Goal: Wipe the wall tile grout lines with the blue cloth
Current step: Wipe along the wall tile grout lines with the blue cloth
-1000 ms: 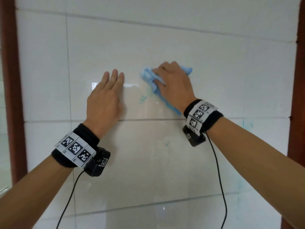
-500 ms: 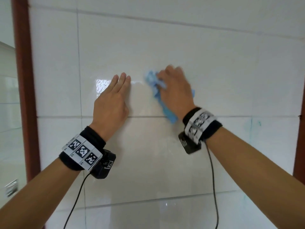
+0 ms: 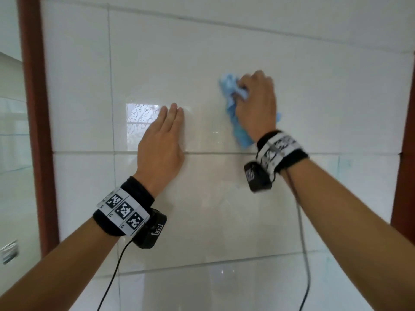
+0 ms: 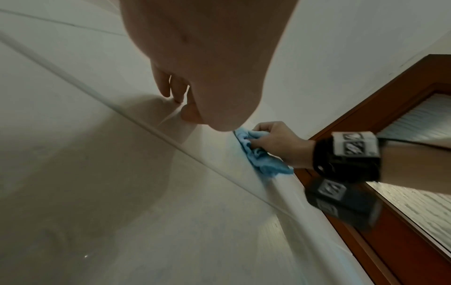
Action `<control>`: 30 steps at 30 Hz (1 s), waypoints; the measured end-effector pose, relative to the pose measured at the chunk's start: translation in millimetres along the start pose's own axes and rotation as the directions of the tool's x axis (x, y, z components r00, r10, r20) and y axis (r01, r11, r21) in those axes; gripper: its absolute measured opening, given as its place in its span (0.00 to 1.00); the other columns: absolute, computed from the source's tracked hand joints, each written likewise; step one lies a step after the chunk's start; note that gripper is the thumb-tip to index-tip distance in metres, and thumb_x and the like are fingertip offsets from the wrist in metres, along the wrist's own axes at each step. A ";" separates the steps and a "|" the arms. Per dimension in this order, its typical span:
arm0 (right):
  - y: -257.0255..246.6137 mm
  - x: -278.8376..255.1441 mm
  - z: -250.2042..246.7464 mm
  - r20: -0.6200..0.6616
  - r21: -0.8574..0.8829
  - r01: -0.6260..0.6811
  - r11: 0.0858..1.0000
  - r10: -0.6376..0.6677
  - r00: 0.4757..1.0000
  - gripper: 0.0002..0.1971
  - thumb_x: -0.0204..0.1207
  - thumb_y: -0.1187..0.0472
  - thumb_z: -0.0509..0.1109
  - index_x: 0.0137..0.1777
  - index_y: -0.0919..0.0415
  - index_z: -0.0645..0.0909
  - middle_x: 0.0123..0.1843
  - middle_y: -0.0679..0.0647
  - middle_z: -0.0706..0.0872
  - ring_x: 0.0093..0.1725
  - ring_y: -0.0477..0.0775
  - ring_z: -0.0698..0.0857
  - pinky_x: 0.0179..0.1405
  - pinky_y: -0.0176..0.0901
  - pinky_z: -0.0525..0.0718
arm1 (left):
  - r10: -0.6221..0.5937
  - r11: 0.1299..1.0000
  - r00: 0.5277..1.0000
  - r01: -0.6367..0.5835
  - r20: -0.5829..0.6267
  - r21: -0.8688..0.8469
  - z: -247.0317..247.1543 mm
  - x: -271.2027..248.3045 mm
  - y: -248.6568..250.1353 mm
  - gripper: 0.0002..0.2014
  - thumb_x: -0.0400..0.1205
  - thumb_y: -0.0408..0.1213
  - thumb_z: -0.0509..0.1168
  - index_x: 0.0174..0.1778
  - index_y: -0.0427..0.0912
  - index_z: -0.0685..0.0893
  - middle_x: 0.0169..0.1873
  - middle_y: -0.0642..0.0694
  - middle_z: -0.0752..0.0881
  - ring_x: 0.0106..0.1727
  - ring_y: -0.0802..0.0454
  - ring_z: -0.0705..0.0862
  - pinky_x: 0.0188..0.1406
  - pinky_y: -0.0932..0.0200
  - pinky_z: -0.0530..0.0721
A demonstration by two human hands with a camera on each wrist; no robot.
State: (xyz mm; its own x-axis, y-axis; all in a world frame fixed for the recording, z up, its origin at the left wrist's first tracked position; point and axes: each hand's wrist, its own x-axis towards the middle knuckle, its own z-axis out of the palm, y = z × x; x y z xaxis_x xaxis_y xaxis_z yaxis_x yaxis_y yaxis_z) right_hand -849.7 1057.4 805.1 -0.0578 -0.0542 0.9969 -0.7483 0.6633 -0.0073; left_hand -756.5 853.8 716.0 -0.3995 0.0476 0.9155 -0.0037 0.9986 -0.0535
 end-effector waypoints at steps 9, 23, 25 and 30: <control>-34.4 -88.3 39.2 0.246 -0.022 0.330 0.944 -0.314 0.917 0.16 0.70 0.67 0.68 0.58 0.62 0.85 0.49 0.60 0.82 0.50 0.61 0.73 0.47 0.53 0.68 | 0.062 0.998 0.997 -0.062 -0.051 0.003 7.9 0.2 5.1 0.36 0.79 0.30 0.46 0.88 0.31 0.65 0.88 0.35 0.66 0.90 0.35 0.63 0.86 0.44 0.68; -7.3 -44.8 35.9 0.078 -0.137 0.187 0.973 -0.178 0.981 0.17 0.75 0.61 0.60 0.61 0.56 0.83 0.54 0.57 0.84 0.54 0.64 0.78 0.51 0.53 0.69 | 0.032 0.999 0.996 -0.033 -0.083 -0.007 17.1 4.4 17.7 0.39 0.76 0.21 0.57 0.89 0.32 0.65 0.89 0.37 0.65 0.91 0.39 0.61 0.88 0.46 0.66; -12.2 -83.6 39.6 0.144 -0.006 0.325 0.946 -0.320 0.936 0.18 0.75 0.66 0.69 0.65 0.62 0.85 0.53 0.59 0.84 0.52 0.61 0.75 0.46 0.54 0.73 | 0.045 0.999 0.995 -0.045 -0.094 0.001 21.4 5.6 18.7 0.37 0.78 0.26 0.53 0.89 0.32 0.64 0.89 0.37 0.64 0.91 0.39 0.61 0.89 0.47 0.64; 13.0 -33.1 31.2 -0.038 0.129 0.395 0.909 -0.394 0.918 0.12 0.77 0.63 0.76 0.58 0.64 0.86 0.51 0.45 0.83 0.50 0.58 0.76 0.53 0.42 0.73 | 0.040 0.999 0.995 -0.038 -0.090 0.028 20.5 2.2 17.4 0.41 0.74 0.29 0.45 0.90 0.35 0.63 0.89 0.40 0.65 0.91 0.40 0.62 0.87 0.44 0.68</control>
State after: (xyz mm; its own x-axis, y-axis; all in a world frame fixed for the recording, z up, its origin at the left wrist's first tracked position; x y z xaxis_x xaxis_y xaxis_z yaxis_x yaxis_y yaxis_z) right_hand -878.1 1044.6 769.6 0.2668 -0.2826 0.9214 -0.7885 0.4857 0.3772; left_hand -776.3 870.7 708.9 -0.3152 0.0895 0.9448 -0.0141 0.9950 -0.0989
